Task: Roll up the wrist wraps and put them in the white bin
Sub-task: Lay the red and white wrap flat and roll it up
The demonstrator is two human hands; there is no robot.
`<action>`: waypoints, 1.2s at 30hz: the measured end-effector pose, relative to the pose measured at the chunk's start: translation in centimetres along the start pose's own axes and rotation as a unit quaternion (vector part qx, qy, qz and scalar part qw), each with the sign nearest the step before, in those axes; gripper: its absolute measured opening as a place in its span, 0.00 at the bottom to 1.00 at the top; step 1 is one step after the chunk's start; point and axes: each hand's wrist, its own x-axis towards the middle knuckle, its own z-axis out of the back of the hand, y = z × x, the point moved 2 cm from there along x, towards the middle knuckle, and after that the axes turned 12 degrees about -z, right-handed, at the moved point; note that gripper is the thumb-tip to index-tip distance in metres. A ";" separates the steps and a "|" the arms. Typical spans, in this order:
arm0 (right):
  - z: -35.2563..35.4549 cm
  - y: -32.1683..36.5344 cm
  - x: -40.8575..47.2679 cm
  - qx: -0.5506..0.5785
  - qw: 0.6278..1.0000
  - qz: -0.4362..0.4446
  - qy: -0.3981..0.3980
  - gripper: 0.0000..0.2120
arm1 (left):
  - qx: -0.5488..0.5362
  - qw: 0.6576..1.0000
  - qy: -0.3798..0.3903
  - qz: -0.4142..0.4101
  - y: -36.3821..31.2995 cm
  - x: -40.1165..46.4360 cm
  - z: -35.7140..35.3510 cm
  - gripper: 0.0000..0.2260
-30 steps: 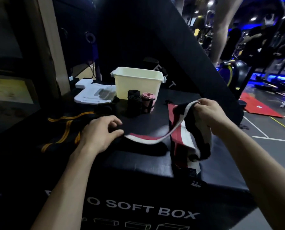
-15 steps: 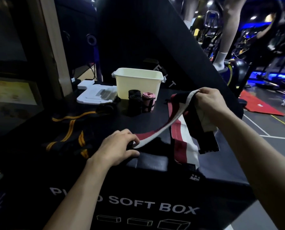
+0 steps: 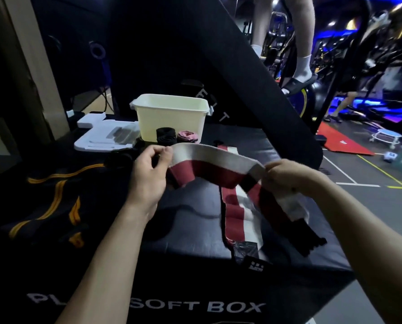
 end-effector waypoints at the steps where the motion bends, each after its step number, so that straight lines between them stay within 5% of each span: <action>1: -0.1 0.0 -0.2 -0.093 0.995 -0.019 0.021 0.09 | -0.014 1.000 0.000 0.000 0.2 0.1 -0.7 0.07; 4: -0.5 1.4 -0.7 -0.226 0.973 0.022 0.038 0.15 | -0.019 0.999 0.027 -0.006 0.5 0.0 -2.6 0.05; 7: -0.6 3.3 -1.6 -0.098 0.979 0.147 0.099 0.30 | 0.008 0.997 0.074 -0.036 -0.1 0.2 -3.9 0.05; 10: -1.5 4.3 -2.1 0.005 0.955 0.202 0.216 0.27 | 0.012 0.994 0.092 -0.053 -0.3 0.6 -4.5 0.08; 15: -3.4 5.0 0.5 -0.040 0.963 0.263 0.044 0.36 | -0.045 0.995 0.083 -0.035 -0.4 1.2 -5.3 0.07; 20: -3.3 5.5 2.3 0.049 0.941 0.332 0.036 0.12 | -0.202 0.973 0.014 0.111 -0.3 1.5 -7.0 0.09; 26: -0.7 5.9 3.4 0.240 0.920 0.301 0.075 0.08 | -0.352 0.904 -0.050 0.237 1.0 2.4 -6.8 0.27; 30: 1.6 7.6 5.5 0.386 0.893 0.207 0.103 0.07 | -0.223 0.945 0.076 0.228 2.2 0.9 -8.6 0.28; 36: 2.8 10.4 8.3 0.473 0.875 0.103 0.024 0.10 | -0.151 0.920 0.280 0.227 3.0 -2.7 -12.1 0.16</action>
